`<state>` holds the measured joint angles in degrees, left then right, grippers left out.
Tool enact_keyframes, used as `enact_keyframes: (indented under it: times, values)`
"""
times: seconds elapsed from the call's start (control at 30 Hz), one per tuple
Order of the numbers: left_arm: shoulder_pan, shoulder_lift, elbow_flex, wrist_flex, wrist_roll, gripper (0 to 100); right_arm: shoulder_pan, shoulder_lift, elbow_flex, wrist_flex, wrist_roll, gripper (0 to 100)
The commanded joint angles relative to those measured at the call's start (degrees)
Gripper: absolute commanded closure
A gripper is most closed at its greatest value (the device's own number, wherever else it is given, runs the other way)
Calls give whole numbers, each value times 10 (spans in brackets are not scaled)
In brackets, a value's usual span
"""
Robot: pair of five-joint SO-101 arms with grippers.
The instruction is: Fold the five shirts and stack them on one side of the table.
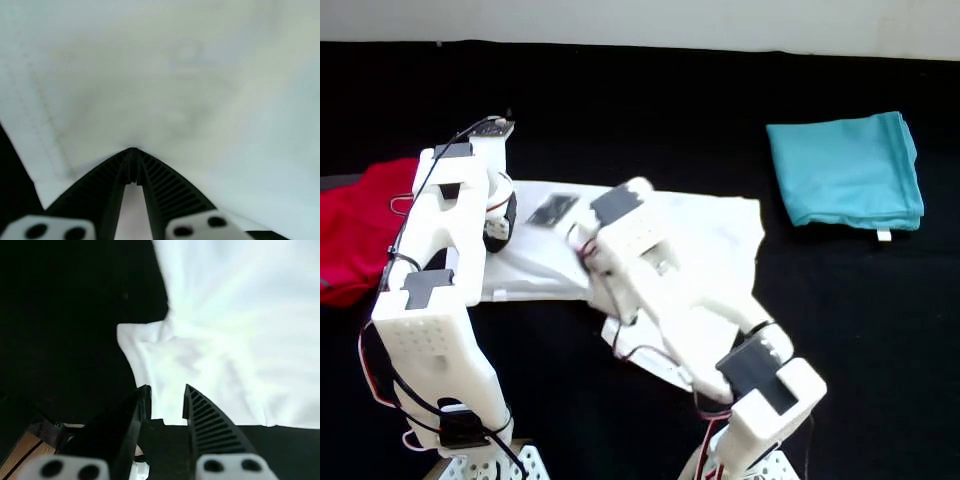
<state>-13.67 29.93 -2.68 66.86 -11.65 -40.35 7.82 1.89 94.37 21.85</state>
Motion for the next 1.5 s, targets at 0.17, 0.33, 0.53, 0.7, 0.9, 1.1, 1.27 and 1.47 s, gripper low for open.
enact_keyframes:
  times: [0.17, 0.33, 0.53, 0.7, 0.9, 1.1, 1.27, 1.47]
  values:
    - [-6, 4, -7, -14, 2, 991, 210, 21, 51, -111, 30, 992]
    - [-6, 4, -7, -14, 2, 991, 314, 106, 63, -244, 38, 957]
    - [-6, 4, -7, -14, 2, 991, 383, 221, -75, -272, 38, 917]
    - [-6, 4, -7, -14, 2, 991, 405, 266, -190, -202, 37, 917]
    - [-6, 4, -7, -14, 2, 991, 398, 254, -302, -80, 39, 917]
    - [-6, 4, -7, -14, 2, 991, 379, 267, -399, -79, 38, 917]
    - [-6, 4, -7, -14, 2, 991, 363, 334, -460, -114, 36, 917]
    - [-6, 4, -7, -14, 2, 991, 379, 444, -545, -160, 36, 917]
